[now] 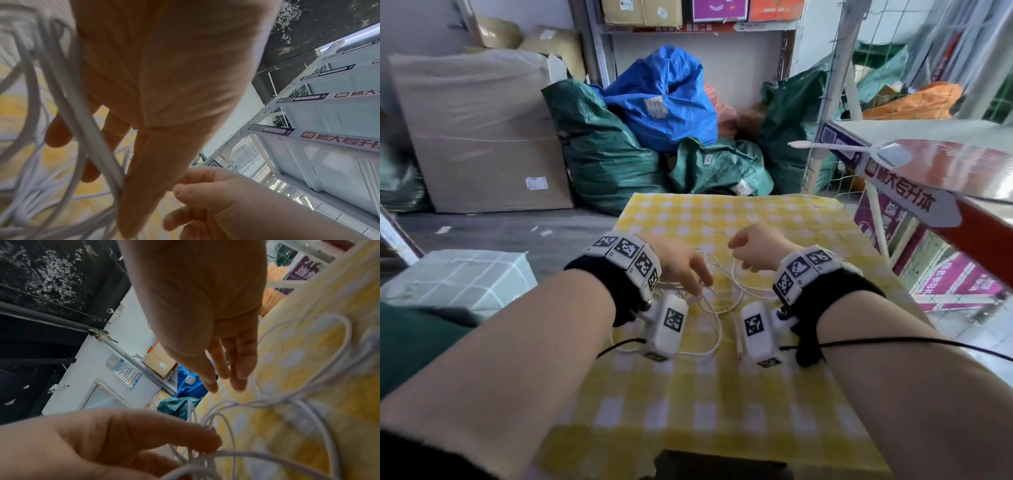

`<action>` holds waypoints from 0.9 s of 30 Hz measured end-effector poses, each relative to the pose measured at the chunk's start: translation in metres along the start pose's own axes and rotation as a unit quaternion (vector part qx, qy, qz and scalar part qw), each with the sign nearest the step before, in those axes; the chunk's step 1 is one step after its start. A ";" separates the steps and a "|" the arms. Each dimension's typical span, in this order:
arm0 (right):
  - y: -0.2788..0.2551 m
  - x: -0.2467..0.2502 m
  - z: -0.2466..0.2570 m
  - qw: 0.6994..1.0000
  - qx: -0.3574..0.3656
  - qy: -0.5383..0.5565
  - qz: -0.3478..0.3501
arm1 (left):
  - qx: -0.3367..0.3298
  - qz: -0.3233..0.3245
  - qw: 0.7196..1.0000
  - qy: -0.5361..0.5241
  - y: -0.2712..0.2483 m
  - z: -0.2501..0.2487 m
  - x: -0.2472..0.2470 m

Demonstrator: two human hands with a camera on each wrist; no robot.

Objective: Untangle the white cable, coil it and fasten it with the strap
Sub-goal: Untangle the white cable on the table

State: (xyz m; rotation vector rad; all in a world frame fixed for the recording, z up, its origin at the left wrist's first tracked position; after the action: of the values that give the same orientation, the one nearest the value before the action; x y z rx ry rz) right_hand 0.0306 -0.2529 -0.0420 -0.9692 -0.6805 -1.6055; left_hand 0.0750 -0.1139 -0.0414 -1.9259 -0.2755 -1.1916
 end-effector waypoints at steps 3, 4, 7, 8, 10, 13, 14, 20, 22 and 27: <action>0.010 -0.026 0.010 0.997 0.007 -0.011 0.075 | -0.018 0.015 1.000 -0.013 0.000 0.003 -0.002; 0.013 -0.032 0.010 0.996 0.001 0.001 0.087 | -0.025 0.018 0.999 -0.016 -0.002 0.004 -0.003; 0.019 -0.042 0.007 0.994 -0.012 0.045 0.099 | -0.035 0.040 0.998 -0.040 -0.004 0.007 -0.004; 0.020 -0.041 0.007 0.995 -0.014 0.045 0.093 | -0.033 0.044 0.998 -0.044 -0.004 0.009 -0.004; 0.023 -0.032 0.005 0.998 -0.012 0.046 0.042 | -0.026 0.028 0.999 -0.039 -0.006 0.013 -0.001; 0.022 -0.001 0.001 0.994 -0.009 0.067 -0.088 | 0.020 -0.048 0.999 -0.010 -0.005 0.023 0.013; 0.021 0.010 0.000 0.990 -0.004 0.065 -0.128 | 0.045 -0.071 0.996 -0.005 -0.004 0.028 0.018; 0.004 0.059 0.010 0.961 0.077 0.060 -0.259 | 0.194 -0.164 0.957 0.138 -0.004 0.047 0.043; -0.001 0.067 0.016 0.949 0.116 0.071 -0.284 | 0.184 -0.242 0.949 0.082 -0.005 0.040 0.057; -0.015 0.079 0.032 0.924 0.178 0.121 -0.316 | 0.027 -0.244 0.949 -0.197 0.005 0.000 0.063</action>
State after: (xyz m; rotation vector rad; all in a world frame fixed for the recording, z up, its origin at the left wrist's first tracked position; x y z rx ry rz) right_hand 0.0176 -0.2619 0.0434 -0.2733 -1.1377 -2.0144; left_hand 0.1106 -0.1313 0.0079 -2.1028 -1.0365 -1.0673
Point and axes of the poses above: each hand's wrist, its own y-axis towards the middle knuckle, its own x-axis out of the back of the hand, z = x × y, the point moved 5 cm from there along y, towards the middle knuckle, and after that the axes turned 7 degrees about x, right-handed, at the moved point
